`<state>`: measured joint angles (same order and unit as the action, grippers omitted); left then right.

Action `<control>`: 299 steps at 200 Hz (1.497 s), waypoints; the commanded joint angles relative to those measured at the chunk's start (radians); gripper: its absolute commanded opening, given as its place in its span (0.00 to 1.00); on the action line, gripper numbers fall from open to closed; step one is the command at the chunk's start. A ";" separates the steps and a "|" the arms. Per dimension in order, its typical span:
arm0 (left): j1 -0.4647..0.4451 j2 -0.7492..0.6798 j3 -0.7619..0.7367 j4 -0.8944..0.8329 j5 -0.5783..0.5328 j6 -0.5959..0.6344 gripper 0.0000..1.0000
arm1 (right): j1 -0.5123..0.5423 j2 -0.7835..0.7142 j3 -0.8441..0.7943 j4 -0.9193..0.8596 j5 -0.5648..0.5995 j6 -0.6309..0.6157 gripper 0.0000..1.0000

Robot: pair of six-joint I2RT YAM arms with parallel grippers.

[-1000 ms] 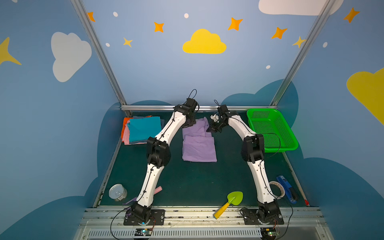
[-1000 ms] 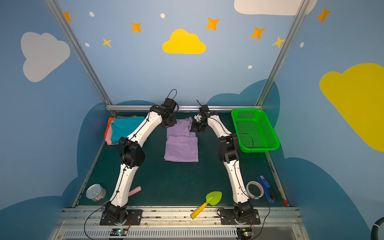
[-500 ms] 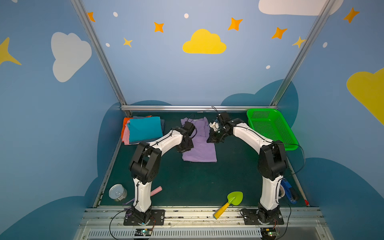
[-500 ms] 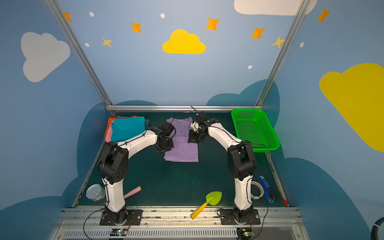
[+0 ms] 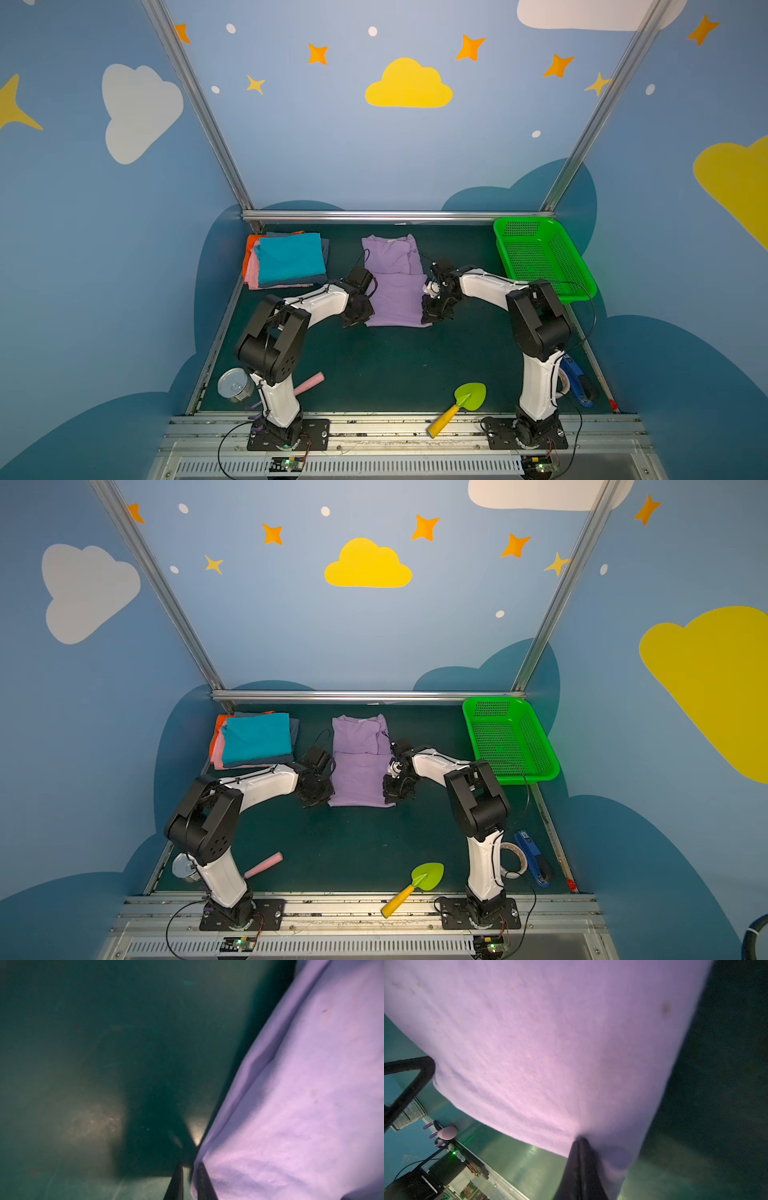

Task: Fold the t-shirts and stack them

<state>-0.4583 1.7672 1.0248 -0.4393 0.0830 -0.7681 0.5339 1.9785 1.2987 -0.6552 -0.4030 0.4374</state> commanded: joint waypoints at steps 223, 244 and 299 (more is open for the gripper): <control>-0.029 -0.261 -0.252 0.240 0.091 -0.082 0.67 | -0.076 -0.183 -0.180 0.131 -0.010 0.077 0.41; -0.032 -0.195 -0.248 0.272 0.102 -0.088 0.59 | -0.063 -0.140 -0.180 0.154 -0.036 0.094 0.41; -0.032 -0.078 -0.228 0.298 0.114 -0.092 0.33 | -0.029 -0.067 -0.179 0.187 -0.036 0.113 0.35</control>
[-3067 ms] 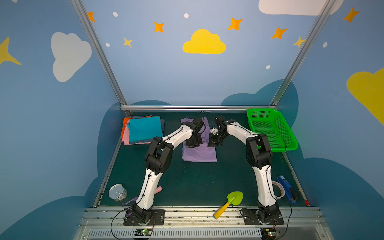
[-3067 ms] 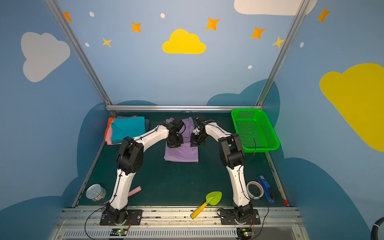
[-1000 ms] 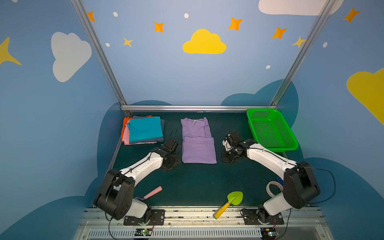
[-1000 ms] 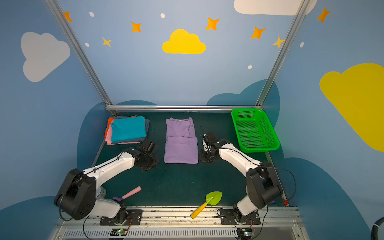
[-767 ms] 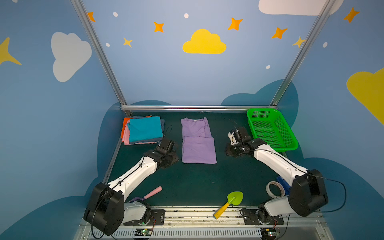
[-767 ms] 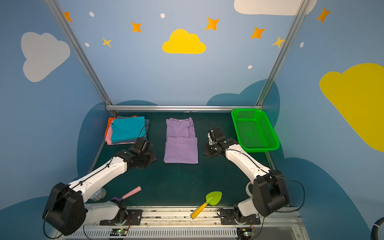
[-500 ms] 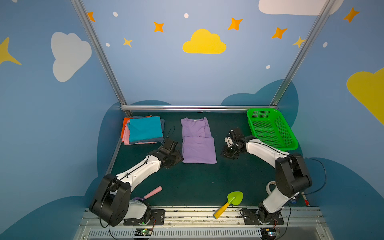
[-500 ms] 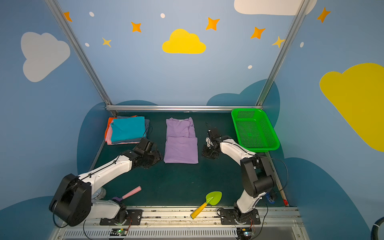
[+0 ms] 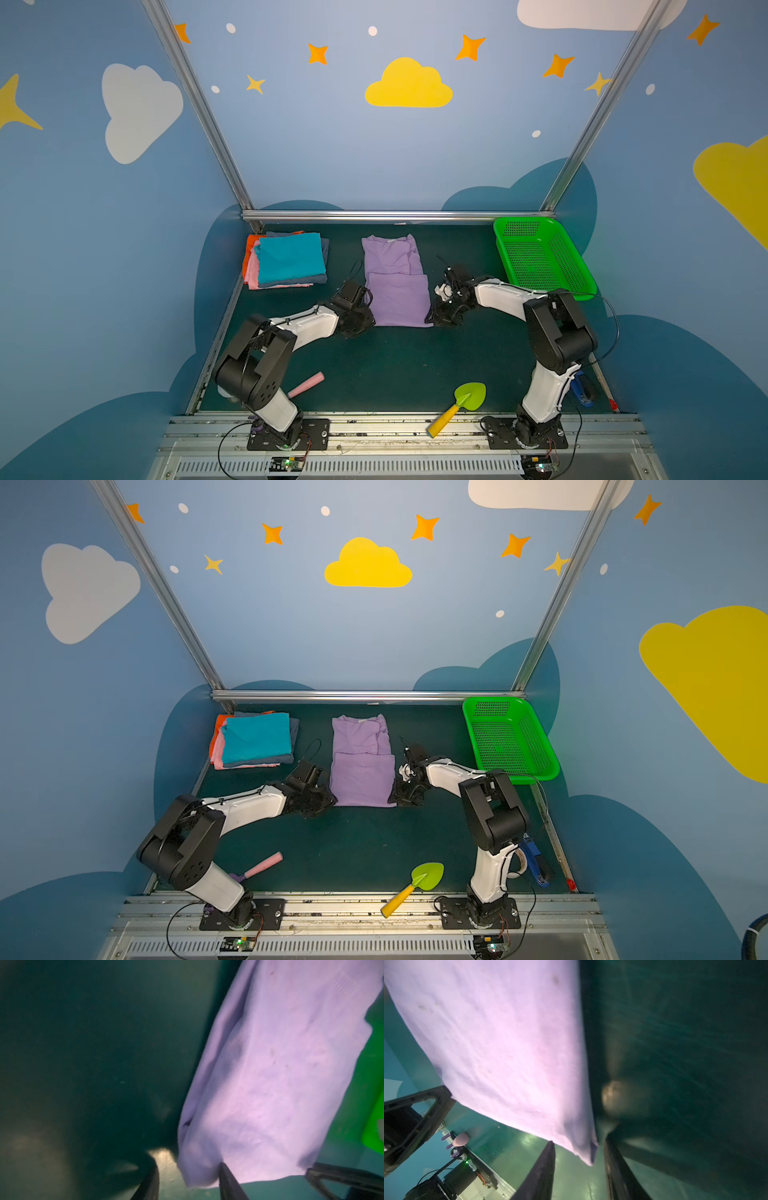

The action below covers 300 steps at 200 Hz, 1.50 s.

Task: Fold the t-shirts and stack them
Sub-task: 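Press both grippers against the sides of the folded shirt to square it, then grasp the lavender shirt's near edge with both grippers, fold toward collar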

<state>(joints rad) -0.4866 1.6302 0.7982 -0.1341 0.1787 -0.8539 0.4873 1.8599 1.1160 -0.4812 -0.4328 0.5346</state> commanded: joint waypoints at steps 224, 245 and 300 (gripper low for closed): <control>-0.173 -0.785 -0.048 -0.494 -0.254 -0.208 0.04 | 0.054 -0.388 0.156 -0.464 -0.090 -0.031 0.00; -0.172 -0.725 0.013 -0.484 -0.253 -0.164 0.04 | 0.052 -0.354 0.205 -0.458 -0.108 -0.030 0.00; -0.016 -0.546 0.160 -0.446 -0.192 -0.005 0.04 | 0.014 -0.207 0.353 -0.451 -0.131 -0.054 0.00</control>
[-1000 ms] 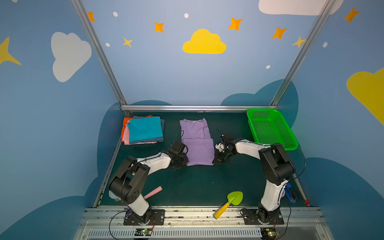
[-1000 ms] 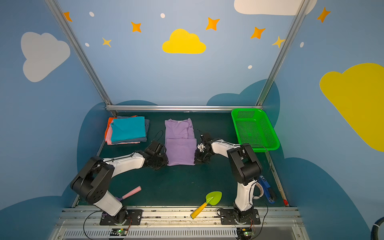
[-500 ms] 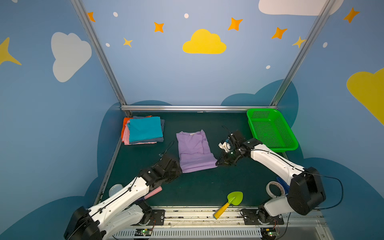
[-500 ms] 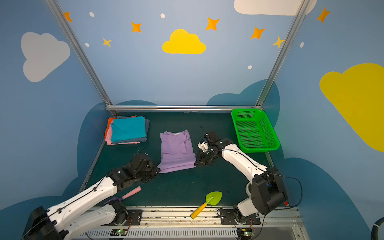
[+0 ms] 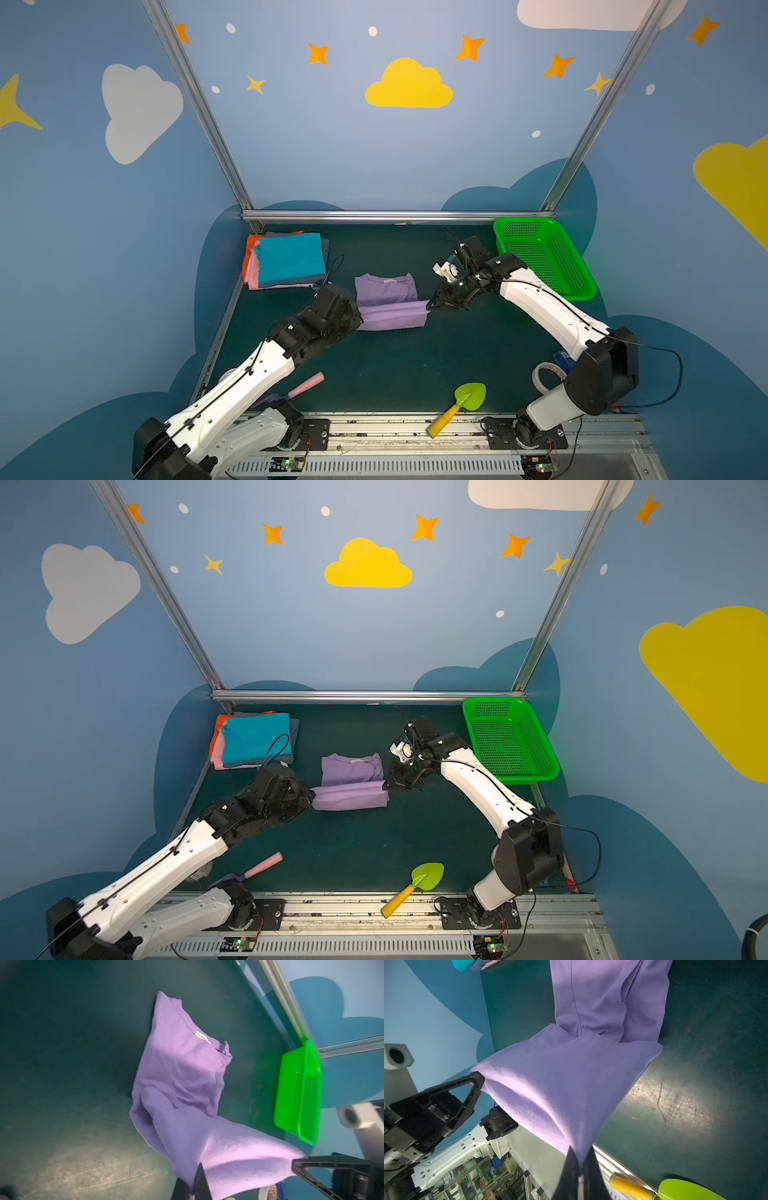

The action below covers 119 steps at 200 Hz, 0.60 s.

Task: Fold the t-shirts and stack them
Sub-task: 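Grasp the lavender shirt's near edge with both grippers, fold toward collar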

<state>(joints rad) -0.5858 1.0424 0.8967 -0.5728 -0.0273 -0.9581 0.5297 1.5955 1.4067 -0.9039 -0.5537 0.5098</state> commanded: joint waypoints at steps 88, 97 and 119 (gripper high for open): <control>0.302 0.492 0.277 0.110 0.269 0.205 0.04 | -0.119 0.434 0.371 -0.040 -0.105 -0.062 0.00; 0.319 0.555 0.315 0.107 0.303 0.232 0.04 | -0.130 0.479 0.407 -0.045 -0.112 -0.064 0.00; 0.347 0.694 0.396 0.119 0.331 0.237 0.04 | -0.156 0.598 0.513 -0.050 -0.123 -0.066 0.00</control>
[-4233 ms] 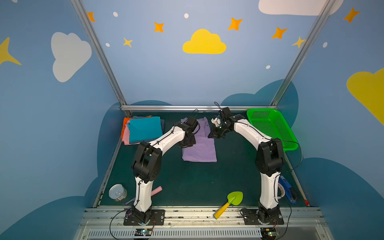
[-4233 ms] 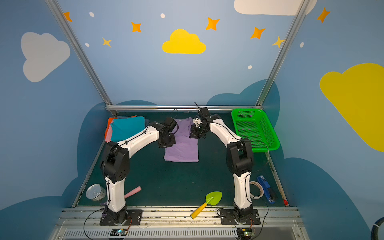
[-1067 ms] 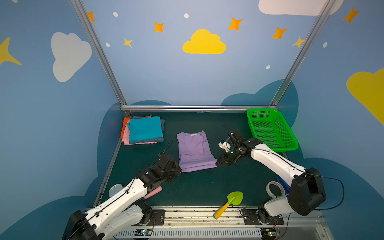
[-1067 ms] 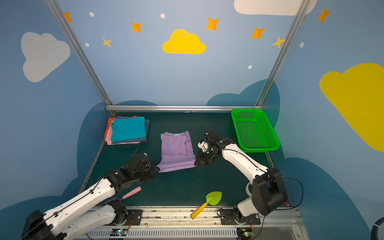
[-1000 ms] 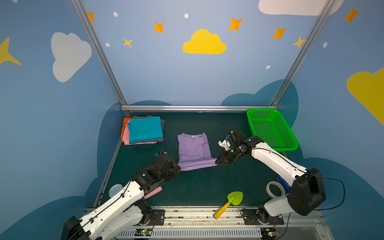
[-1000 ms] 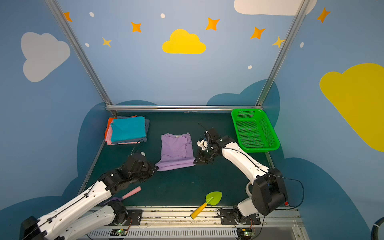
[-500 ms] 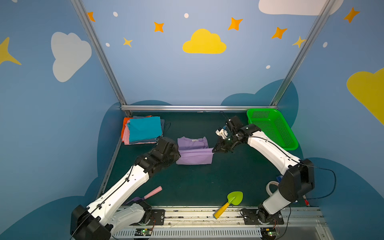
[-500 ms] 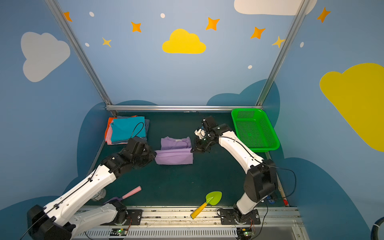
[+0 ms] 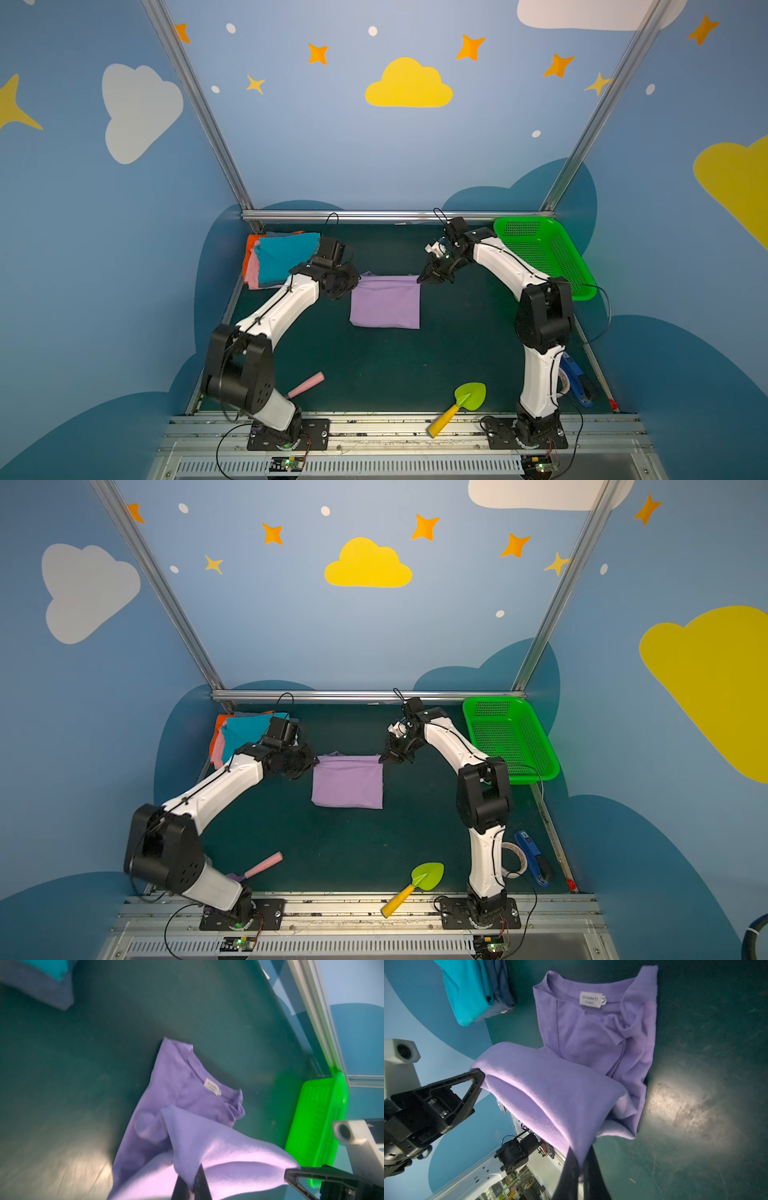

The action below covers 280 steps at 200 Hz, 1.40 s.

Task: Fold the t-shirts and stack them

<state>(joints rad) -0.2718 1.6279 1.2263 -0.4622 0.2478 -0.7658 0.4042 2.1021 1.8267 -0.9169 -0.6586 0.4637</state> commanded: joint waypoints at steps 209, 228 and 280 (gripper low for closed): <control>-0.025 0.274 0.260 -0.035 -0.070 0.031 0.25 | -0.009 0.022 0.029 0.206 0.088 -0.026 0.20; -0.026 0.347 0.290 -0.017 -0.043 0.025 0.24 | 0.029 0.059 0.020 0.182 0.063 -0.046 0.15; -0.006 0.544 0.434 -0.007 -0.001 0.059 0.21 | 0.005 0.295 0.210 0.210 -0.030 -0.020 0.13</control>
<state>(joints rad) -0.2966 2.1365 1.5944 -0.4725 0.2413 -0.7319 0.4522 2.2948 1.9327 -0.7204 -0.6422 0.4438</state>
